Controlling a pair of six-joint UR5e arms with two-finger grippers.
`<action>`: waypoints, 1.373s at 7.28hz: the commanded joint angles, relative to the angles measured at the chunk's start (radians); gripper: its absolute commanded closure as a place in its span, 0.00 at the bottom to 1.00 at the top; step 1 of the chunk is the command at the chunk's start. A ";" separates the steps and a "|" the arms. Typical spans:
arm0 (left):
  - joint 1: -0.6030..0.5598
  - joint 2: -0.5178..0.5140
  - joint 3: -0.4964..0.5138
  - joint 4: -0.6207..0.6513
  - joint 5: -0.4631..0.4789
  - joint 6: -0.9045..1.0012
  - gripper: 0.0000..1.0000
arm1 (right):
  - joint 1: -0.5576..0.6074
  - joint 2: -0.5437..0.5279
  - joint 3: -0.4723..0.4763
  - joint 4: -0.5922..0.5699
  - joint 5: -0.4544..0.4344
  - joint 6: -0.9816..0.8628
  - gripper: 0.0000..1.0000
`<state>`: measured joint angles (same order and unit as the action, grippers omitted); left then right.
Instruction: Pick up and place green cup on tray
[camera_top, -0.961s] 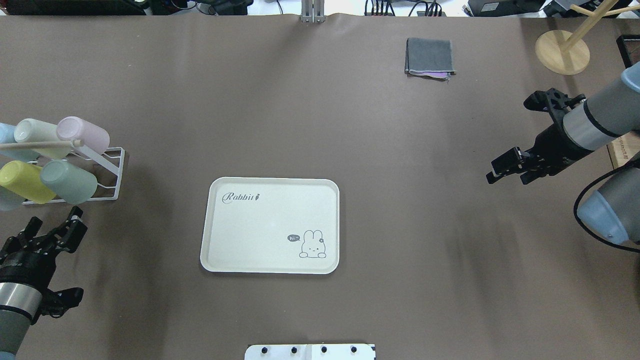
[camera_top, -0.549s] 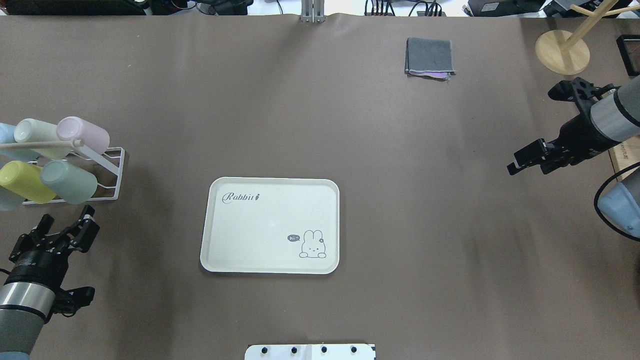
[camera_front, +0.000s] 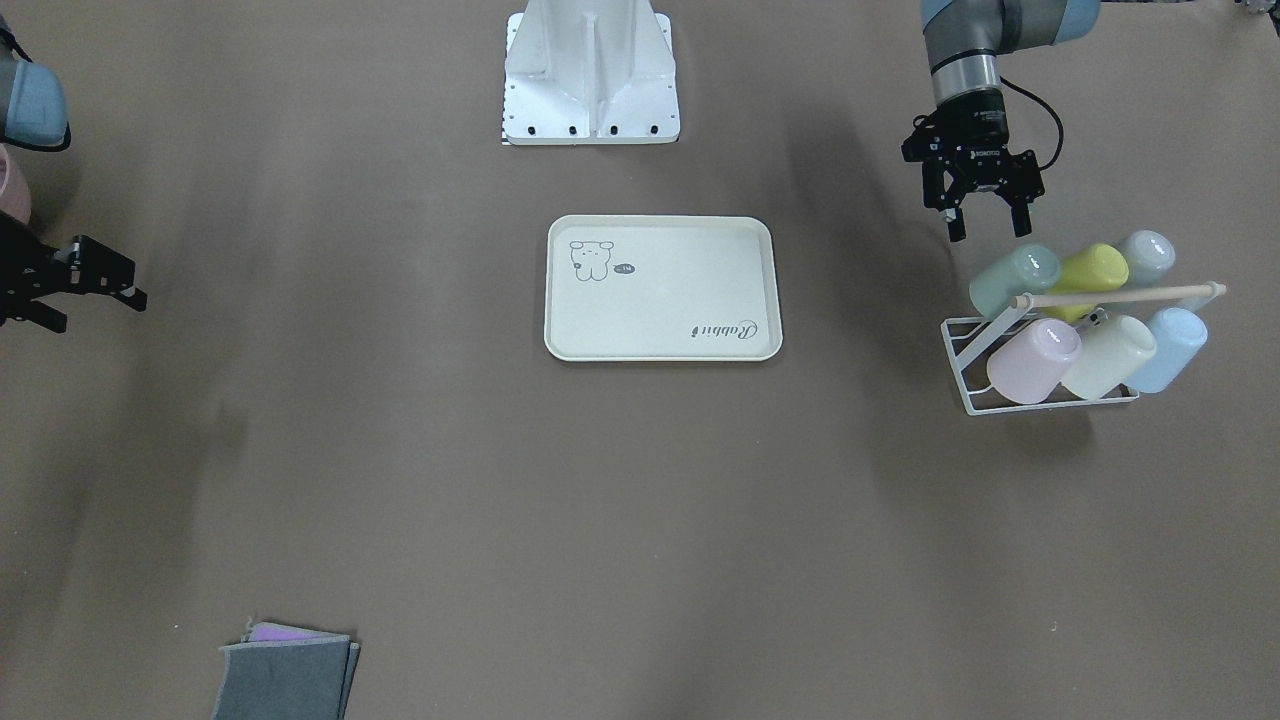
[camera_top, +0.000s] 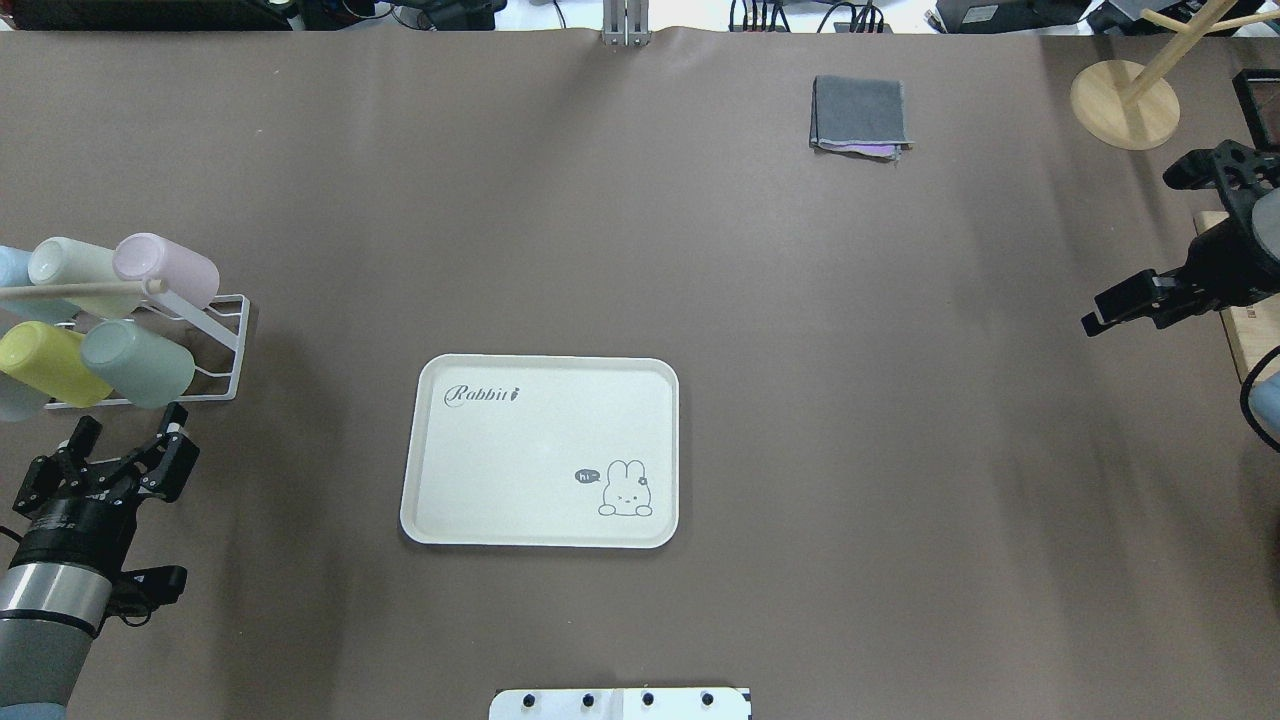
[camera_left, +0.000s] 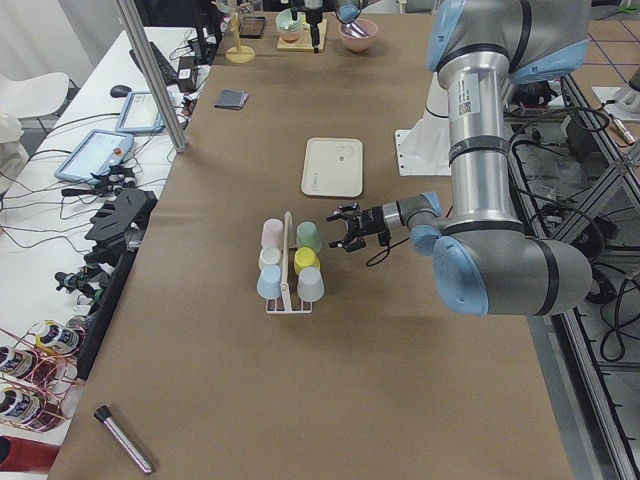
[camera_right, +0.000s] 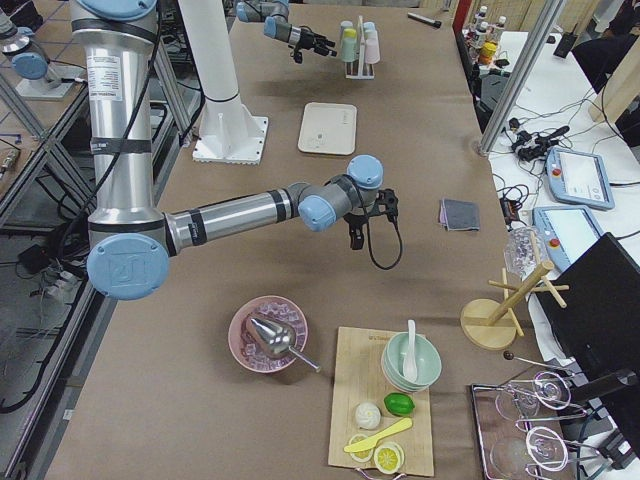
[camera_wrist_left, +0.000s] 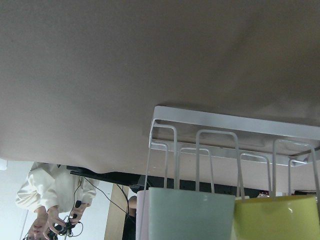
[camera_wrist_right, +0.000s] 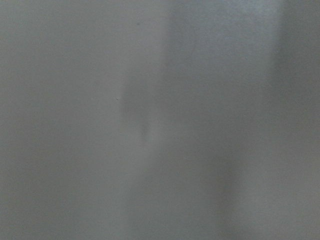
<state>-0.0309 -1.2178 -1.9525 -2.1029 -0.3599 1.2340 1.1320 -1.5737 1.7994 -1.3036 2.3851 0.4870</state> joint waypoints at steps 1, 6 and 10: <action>-0.004 -0.002 0.030 -0.008 0.002 -0.008 0.02 | 0.102 -0.025 0.058 -0.205 -0.009 -0.158 0.00; -0.040 -0.042 0.063 -0.008 0.002 -0.007 0.02 | 0.343 -0.022 0.075 -0.577 -0.029 -0.505 0.00; -0.060 -0.055 0.076 -0.005 0.002 -0.007 0.02 | 0.452 -0.040 0.045 -0.698 -0.066 -0.743 0.00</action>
<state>-0.0841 -1.2686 -1.8820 -2.1090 -0.3574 1.2272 1.5527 -1.6010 1.8577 -1.9831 2.3268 -0.2005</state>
